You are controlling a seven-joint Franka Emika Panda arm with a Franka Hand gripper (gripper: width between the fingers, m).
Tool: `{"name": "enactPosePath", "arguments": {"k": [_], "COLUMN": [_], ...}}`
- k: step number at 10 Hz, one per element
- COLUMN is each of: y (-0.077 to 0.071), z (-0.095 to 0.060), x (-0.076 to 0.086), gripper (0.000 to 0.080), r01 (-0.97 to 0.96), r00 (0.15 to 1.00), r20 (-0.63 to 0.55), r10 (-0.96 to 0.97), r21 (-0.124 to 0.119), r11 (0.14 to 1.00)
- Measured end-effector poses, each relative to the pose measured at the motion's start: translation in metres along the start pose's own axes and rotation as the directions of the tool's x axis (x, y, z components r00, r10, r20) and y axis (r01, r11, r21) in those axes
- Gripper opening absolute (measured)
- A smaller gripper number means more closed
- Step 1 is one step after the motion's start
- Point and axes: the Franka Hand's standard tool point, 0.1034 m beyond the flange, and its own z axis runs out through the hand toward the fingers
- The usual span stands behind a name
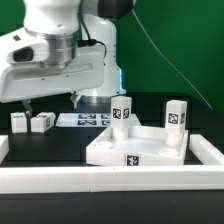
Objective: Assemble square table
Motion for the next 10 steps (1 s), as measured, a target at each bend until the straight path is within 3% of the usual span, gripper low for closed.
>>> {"name": "enactPosePath", "arguments": {"k": [5,8,10], "y": [-0.001,0.008,0.009], "z": [0.002,0.019,0.020], "x": [-0.002,-0.038,-0.039], "gripper": [0.0649,0.0649,0.0649], "r01": [-0.023,-0.167,-0.168], "r00": [1.000,0.985,0.984], "r20": [0.003,0.058,0.068], "r10": [0.023,0.165,0.165], "r21": [0.005,0.040,0.042], "r11": [1.000,0.985,0.985]}}
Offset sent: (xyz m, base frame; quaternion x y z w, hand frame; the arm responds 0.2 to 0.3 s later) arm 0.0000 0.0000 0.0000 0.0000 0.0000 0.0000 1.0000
